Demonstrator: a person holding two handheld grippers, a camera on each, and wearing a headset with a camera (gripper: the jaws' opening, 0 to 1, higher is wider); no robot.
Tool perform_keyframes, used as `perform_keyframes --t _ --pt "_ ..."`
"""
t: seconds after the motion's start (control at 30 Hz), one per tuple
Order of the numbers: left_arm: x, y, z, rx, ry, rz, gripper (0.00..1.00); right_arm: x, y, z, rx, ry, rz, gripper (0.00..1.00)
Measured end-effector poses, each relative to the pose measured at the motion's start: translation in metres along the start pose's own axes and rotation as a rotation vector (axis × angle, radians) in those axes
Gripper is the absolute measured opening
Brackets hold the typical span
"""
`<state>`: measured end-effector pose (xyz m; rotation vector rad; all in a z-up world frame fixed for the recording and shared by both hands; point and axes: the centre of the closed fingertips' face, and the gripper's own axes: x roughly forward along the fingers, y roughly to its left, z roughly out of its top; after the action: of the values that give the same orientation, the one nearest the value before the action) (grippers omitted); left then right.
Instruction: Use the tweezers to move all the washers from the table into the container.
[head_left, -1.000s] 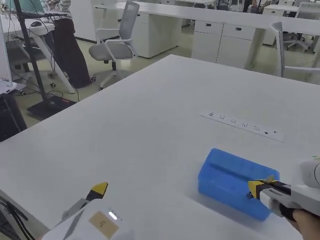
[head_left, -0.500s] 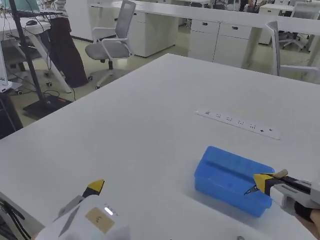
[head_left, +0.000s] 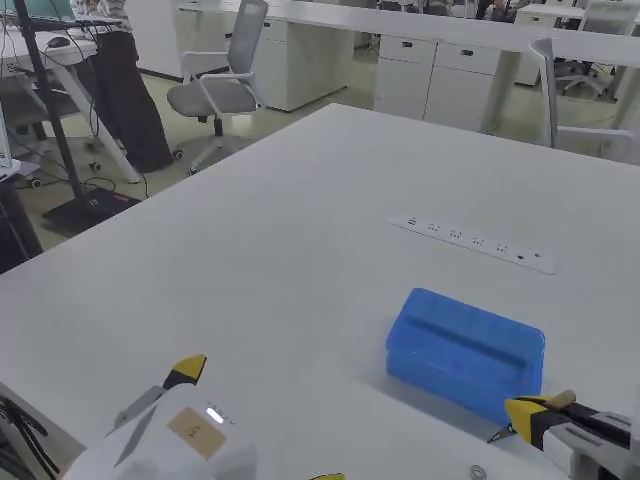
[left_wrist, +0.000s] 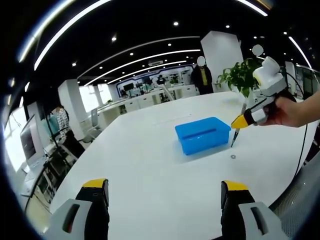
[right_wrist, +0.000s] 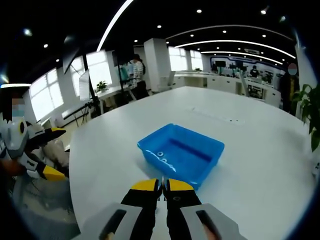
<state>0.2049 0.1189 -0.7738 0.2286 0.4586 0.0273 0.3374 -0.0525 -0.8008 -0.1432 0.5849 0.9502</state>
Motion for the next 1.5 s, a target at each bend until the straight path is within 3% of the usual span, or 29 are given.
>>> perform_keyframes --t 0.27,0.73,0.9,1.0,1.37,1.5 --pt "0.000 0.000 0.000 0.002 0.001 0.001 0.95 0.005 0.007 -0.018 -0.009 0.044 0.008 0.03" --pt "0.000 0.000 0.000 0.001 0.001 0.003 0.95 0.008 0.015 -0.021 -0.074 0.068 0.008 0.03" --pt "0.000 0.000 0.000 0.003 0.001 0.002 0.95 0.010 0.020 -0.021 -0.149 0.080 0.010 0.02" --pt "0.000 0.000 0.000 0.001 0.001 0.004 0.95 0.010 0.023 -0.020 -0.259 0.108 0.003 0.02" --pt "0.000 0.000 0.000 0.002 -0.001 0.003 0.95 0.013 0.018 -0.020 -0.228 0.114 0.016 0.01" --pt "0.000 0.000 0.000 0.001 -0.002 0.003 0.95 0.009 0.020 -0.011 -0.229 0.103 0.017 0.01"
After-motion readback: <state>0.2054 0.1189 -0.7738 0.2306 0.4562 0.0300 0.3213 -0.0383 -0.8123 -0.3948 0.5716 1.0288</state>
